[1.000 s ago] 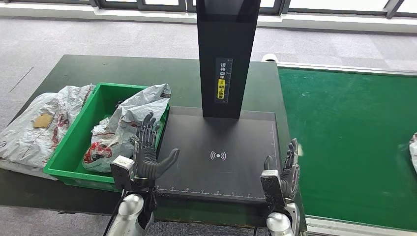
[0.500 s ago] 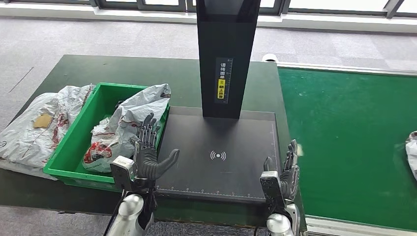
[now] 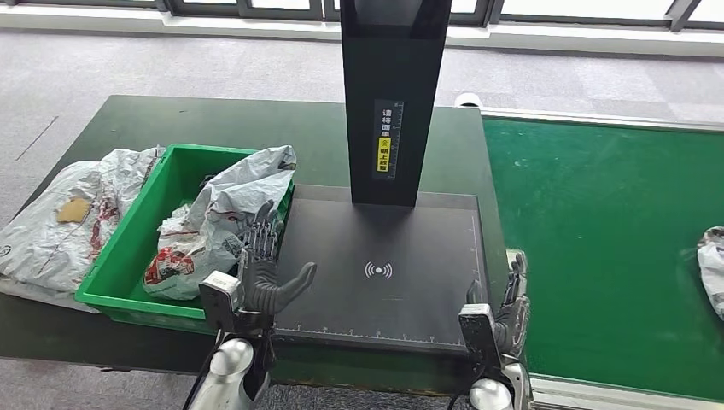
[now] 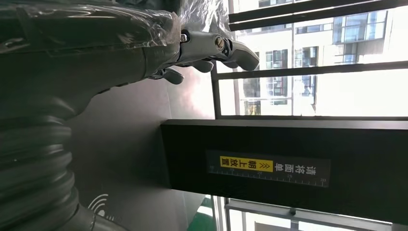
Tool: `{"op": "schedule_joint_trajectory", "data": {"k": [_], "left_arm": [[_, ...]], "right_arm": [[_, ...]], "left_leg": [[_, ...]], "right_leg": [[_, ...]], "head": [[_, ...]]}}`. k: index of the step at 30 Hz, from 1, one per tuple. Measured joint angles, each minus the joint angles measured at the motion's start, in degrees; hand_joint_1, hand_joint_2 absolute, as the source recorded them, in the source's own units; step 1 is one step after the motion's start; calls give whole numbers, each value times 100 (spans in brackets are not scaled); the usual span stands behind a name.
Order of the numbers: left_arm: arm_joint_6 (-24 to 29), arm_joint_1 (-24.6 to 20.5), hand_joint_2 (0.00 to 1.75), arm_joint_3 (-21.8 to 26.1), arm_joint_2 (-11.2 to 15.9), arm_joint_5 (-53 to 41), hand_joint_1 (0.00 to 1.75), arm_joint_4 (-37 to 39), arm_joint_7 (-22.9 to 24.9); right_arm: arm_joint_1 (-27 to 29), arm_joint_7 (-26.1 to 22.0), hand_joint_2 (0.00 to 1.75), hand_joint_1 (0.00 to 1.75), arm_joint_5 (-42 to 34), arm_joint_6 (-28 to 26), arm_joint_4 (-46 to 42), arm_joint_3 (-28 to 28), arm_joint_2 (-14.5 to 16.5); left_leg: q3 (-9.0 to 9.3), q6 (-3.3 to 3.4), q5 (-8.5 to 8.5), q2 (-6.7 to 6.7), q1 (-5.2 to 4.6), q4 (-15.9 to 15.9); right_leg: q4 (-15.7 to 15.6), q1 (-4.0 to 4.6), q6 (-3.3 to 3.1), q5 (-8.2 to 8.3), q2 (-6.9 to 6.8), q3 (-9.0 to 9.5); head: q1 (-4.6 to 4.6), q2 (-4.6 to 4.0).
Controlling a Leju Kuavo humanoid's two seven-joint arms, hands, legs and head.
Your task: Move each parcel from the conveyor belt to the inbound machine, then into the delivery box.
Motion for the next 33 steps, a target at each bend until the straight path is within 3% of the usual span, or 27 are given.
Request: {"op": "schedule_joint_trajectory", "data": {"k": [23,33], "left_arm": [[-5,-26,175,-58,-2,19,0,111,7],[-5,-25,175,-60,0,61,0,111,24]], "right_arm": [[77,-1,175,0,426,-70,-34,-572,96],[99,-1,175,0,374,157,-105,-641,128]], "left_leg": [[0,0,0,2,0,0],[0,0,0,2,0,0]], "right_leg": [[0,0,0,0,1,0],[0,0,0,0,1,1]], "head": [[1,0],[2,0]]}}
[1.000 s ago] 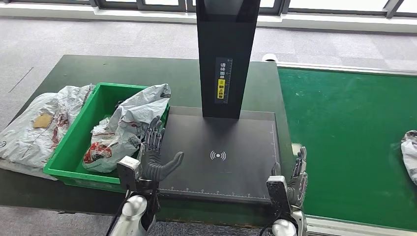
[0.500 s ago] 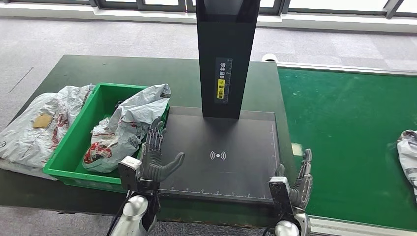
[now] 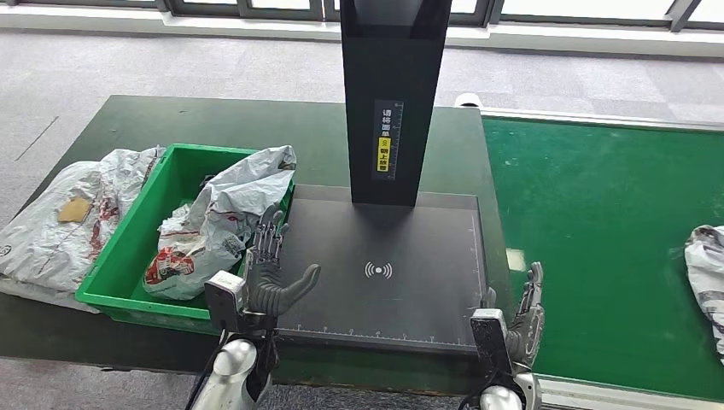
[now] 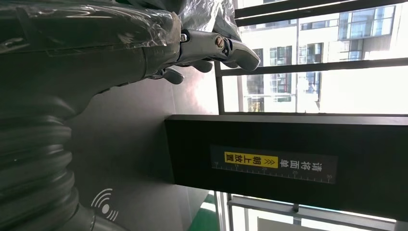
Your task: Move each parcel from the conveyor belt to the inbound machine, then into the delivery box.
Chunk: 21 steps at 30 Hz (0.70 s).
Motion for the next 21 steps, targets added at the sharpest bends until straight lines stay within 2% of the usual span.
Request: {"op": "schedule_joint_trajectory", "data": {"k": [17,21], "left_arm": [[-2,-4,175,2,-2,-21,0,16,-5],[-38,-15,0,2,-2,-111,0,85,-21]], "right_arm": [[38,0,175,0,-239,165,-152,0,13],[104,-2,175,0,-575,367,-365,45,13]], "left_leg": [[0,0,0,0,0,0],[0,0,0,0,0,0]], "right_leg": [[0,0,0,0,0,0],[0,0,0,0,0,0]], "head": [[0,0],[-1,0]]}}
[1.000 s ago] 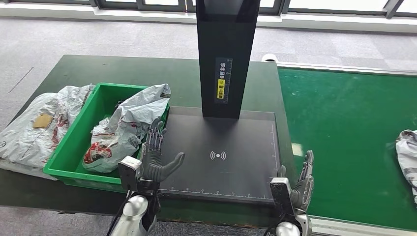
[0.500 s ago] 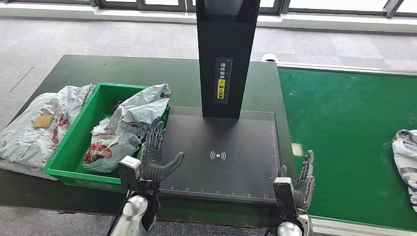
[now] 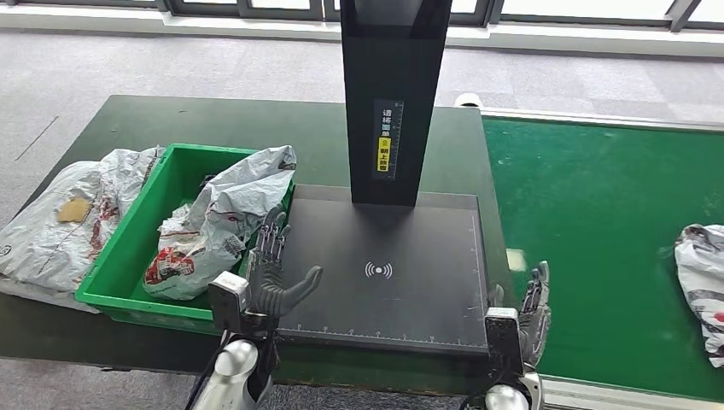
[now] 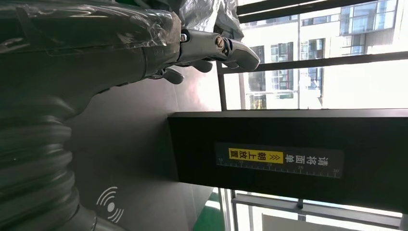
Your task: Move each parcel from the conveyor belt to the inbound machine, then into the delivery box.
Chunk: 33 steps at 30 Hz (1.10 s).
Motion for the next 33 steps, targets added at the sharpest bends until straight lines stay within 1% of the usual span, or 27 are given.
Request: {"op": "schedule_joint_trajectory", "data": {"k": [3,7,14,18,23,30,33], "left_arm": [[-28,-7,0,0,0,-34,0,45,-1],[-70,-23,175,-1,-4,-101,0,139,-3],[163,-81,175,-102,-11,-363,0,376,0],[193,-94,175,-138,-11,-547,0,451,44],[192,-107,175,-156,-13,-610,0,530,47],[-120,-126,175,-198,-15,-311,0,620,-3],[-163,-142,175,-270,-15,-177,0,645,-7]], "right_arm": [[34,-1,175,0,-133,167,-175,86,0],[19,-1,175,0,-225,350,-285,185,0],[-240,0,175,0,-450,498,-246,692,23],[-378,0,175,0,-690,575,-170,1016,54],[-476,1,175,0,-744,600,-103,1299,65],[-548,1,175,0,-820,579,-43,1614,66],[-590,1,175,0,-811,580,3,1743,66]], "left_leg": [[0,0,0,1,0,0],[1,0,0,1,0,0],[3,-1,2,7,0,0],[3,-2,2,6,1,0],[2,-2,2,4,0,0],[2,-2,1,5,0,0],[2,-2,2,5,0,0]], "right_leg": [[0,0,0,0,1,0],[0,0,0,0,1,0],[0,1,-2,3,9,0],[0,1,-3,4,9,-1],[0,1,-3,3,9,-1],[0,0,-3,3,9,-2],[0,1,-3,3,9,-2]], "head": [[-1,0],[0,0],[-1,0],[-1,0],[1,0],[0,0],[-1,0]]}}
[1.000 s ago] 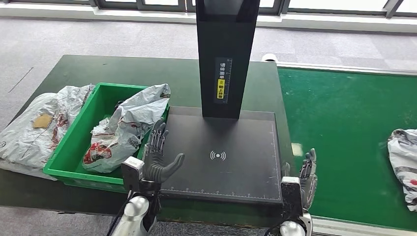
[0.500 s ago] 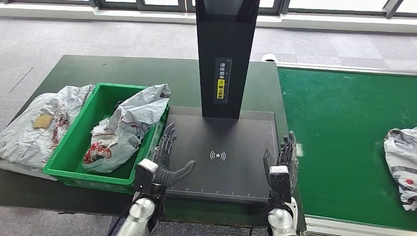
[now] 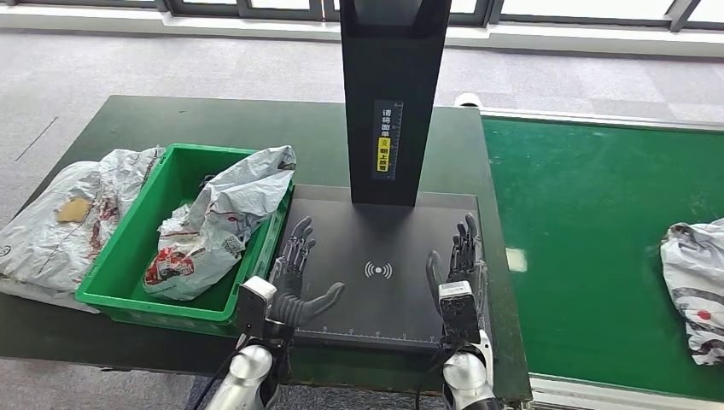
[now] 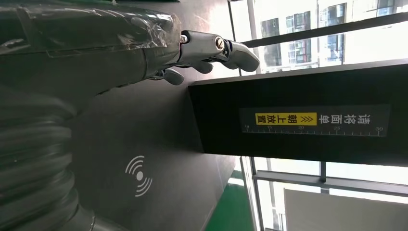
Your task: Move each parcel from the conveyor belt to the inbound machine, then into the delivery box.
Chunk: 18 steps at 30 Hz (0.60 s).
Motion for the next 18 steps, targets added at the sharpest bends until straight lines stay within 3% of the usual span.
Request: {"op": "schedule_joint_trajectory", "data": {"k": [18], "left_arm": [[-295,-55,175,-224,1,10,0,148,-3]], "right_arm": [[350,1,175,0,-408,-95,196,124,-76]], "left_leg": [[-3,0,-4,1,0,0]], "right_leg": [[0,-1,2,-2,-1,-3]], "head": [[0,0]]}}
